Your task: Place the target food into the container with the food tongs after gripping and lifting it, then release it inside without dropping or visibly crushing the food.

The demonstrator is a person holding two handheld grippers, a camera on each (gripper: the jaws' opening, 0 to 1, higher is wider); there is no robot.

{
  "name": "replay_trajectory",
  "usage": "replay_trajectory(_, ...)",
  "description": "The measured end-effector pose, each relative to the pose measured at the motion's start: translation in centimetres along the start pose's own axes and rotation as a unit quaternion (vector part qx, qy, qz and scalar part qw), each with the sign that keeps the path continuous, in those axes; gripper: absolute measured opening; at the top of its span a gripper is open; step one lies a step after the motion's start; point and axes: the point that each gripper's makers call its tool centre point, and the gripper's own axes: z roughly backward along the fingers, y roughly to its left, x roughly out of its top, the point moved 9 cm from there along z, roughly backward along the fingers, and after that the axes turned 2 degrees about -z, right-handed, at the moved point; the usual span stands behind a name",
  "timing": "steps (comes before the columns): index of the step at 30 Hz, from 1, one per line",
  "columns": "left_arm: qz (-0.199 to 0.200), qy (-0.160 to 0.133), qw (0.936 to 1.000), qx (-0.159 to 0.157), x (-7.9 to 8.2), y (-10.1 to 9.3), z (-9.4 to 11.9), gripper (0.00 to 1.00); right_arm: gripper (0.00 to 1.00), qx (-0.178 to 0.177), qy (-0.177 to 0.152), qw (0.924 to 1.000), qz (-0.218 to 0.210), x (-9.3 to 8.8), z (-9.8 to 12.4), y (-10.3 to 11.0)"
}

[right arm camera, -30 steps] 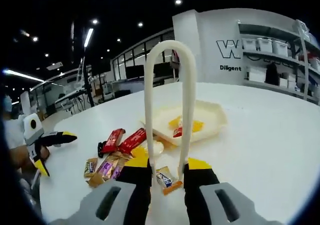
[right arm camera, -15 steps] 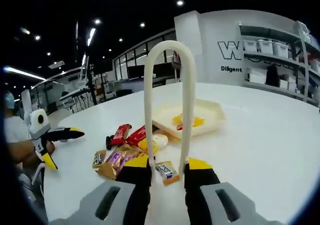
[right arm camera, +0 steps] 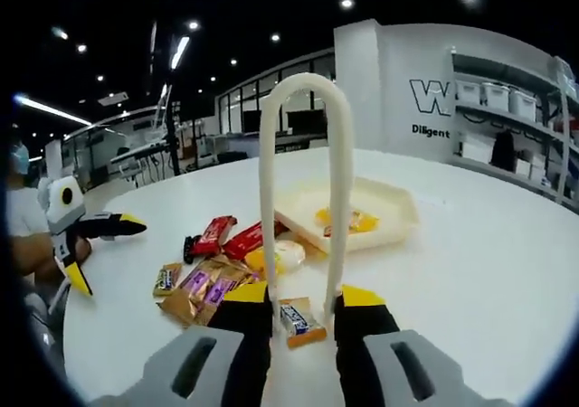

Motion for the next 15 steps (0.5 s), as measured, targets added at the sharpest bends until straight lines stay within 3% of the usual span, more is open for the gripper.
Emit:
replay_trajectory(9,-0.004,0.001,1.0,-0.004,0.0,0.0,0.0,0.86,0.12,-0.022,0.001,0.9998,-0.004,0.0,0.0,0.2)
replay_trajectory(11,0.0,0.001,1.0,-0.003,0.0,0.1,0.0,0.86,0.12,-0.02,-0.026,0.9987,-0.04,0.7,0.3,0.3)
replay_trajectory(15,0.002,-0.002,1.0,-0.006,0.0,0.0,0.1,0.86,0.12,-0.024,-0.059,0.9964,-0.056,2.8,1.2,-0.2)
